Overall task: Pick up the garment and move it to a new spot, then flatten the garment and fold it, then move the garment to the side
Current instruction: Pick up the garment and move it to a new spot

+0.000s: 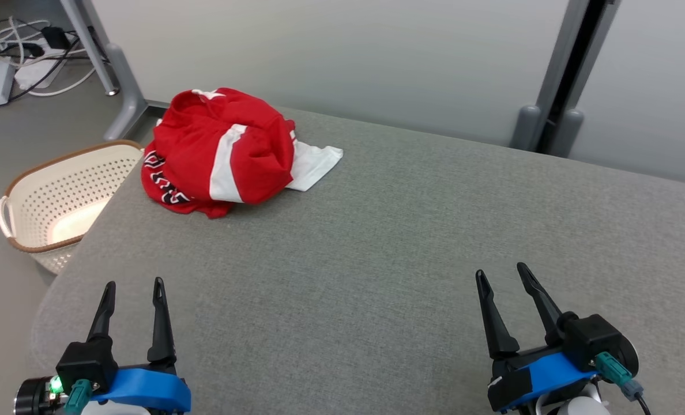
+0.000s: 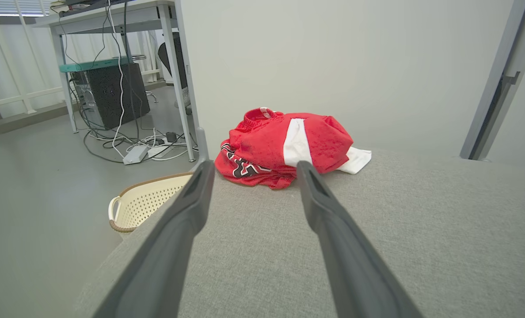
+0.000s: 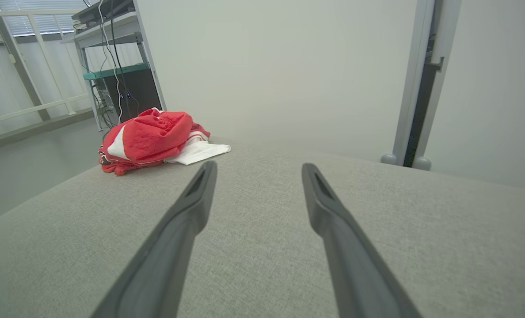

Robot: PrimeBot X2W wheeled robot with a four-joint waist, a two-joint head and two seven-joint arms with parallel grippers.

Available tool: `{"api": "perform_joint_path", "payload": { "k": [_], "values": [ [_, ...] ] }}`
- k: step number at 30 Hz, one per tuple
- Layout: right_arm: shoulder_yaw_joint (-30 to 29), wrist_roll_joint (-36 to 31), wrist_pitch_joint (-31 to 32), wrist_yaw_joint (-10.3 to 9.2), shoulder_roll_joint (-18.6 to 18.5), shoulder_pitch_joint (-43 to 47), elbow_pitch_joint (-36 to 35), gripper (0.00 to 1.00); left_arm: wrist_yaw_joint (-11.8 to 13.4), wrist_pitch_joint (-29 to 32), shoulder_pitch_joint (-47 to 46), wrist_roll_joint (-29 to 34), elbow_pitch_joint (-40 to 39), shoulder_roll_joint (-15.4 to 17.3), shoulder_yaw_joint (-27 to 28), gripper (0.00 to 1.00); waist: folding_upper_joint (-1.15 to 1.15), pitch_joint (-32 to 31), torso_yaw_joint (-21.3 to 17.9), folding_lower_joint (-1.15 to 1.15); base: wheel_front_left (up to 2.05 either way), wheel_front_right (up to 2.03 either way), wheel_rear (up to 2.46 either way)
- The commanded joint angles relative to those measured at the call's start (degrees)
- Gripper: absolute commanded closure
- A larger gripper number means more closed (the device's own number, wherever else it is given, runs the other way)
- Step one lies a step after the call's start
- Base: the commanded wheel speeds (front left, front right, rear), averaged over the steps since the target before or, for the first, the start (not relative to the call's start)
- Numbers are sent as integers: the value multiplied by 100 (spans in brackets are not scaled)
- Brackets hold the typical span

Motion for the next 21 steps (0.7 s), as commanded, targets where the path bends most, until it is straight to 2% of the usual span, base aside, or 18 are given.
{"api": "perform_joint_path", "payload": {
  "k": [1, 11, 17, 21],
  "values": [
    [0, -21, -30, -2, -5, -65, -7, 0, 23, -17, -11, -8, -12, 29, 37, 0, 0, 37, 211, 0, 0, 0, 0],
    [78, -22, -30, -2, -5, -120, 49, 0, 32, -18, 81, -38, -49, 24, 137, 0, 0, 91, 576, 0, 0, 0, 0],
    [115, -50, -30, -2, -5, -150, 73, 0, 61, -18, 55, -58, -50, 20, 175, 0, 0, 113, 530, 0, 0, 0, 0],
    [120, -98, -30, -2, -5, -177, 62, 0, -13, -18, -110, -76, -87, 22, 173, 0, 0, 146, 427, 0, 0, 0, 0]
  ]
}}
